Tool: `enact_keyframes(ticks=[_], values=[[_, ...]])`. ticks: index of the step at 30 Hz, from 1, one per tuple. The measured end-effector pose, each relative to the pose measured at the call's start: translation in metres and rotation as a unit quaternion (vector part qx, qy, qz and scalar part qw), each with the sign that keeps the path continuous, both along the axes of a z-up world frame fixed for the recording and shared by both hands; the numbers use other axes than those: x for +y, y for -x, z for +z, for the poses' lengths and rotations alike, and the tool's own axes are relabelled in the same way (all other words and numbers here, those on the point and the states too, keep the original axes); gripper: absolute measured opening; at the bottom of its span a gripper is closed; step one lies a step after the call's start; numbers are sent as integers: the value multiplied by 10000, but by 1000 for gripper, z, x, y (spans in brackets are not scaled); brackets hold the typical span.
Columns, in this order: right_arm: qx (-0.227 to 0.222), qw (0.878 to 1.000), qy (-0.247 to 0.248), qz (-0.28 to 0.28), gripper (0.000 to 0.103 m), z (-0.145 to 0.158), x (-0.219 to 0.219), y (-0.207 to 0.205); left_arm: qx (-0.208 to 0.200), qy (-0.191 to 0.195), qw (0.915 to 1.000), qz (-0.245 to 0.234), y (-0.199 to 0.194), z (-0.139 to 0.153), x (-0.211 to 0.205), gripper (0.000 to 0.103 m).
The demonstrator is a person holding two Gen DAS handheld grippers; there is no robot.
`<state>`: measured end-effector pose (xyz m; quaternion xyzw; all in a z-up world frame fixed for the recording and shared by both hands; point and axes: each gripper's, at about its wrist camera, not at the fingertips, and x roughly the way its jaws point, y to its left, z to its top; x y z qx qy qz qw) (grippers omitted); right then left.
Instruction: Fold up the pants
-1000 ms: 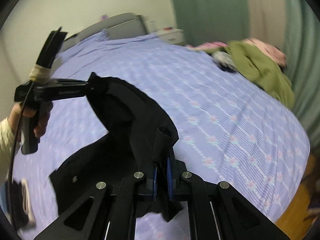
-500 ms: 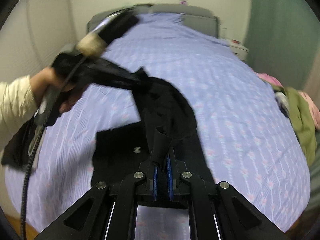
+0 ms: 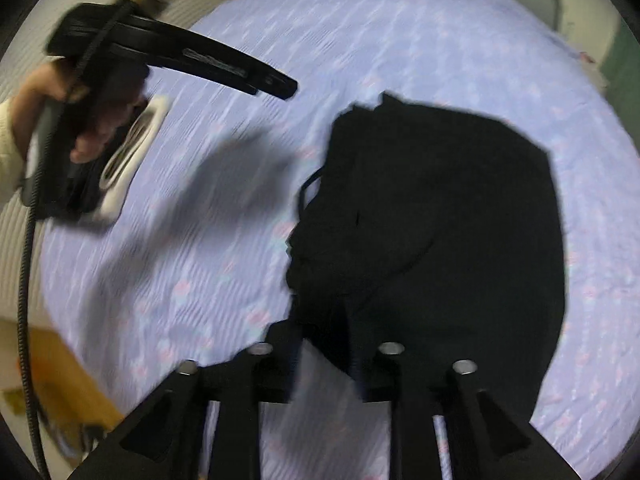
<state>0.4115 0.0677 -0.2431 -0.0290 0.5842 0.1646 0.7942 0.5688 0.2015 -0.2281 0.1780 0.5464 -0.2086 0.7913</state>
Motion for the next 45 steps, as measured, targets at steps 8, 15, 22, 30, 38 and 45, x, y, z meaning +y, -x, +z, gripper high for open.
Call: enact_keyframes(ticks=[8,15,22,30,38,45], values=[[-371,9989,0,301,44,41,-36,28,175,932,9943,485,79,23,-3,63],[-384,9958,427,-711,56,42,-120,3,531,1552,9809,1044,98,9,-50,62],[33,9950,410,-914,56,18,-149,-17,1145,1832,9637,1570,69,-25,-77,40],[-56,9962,440,-750,56,10,-154,-38,1290,1709,9609,1757,35,-39,-86,36],[-129,9963,351,-771,56,18,-154,-55,1571,1602,9549,1945,21,-59,-88,36],[-150,9966,325,-749,56,23,-153,-55,1951,2010,9317,2313,24,-73,-79,5]])
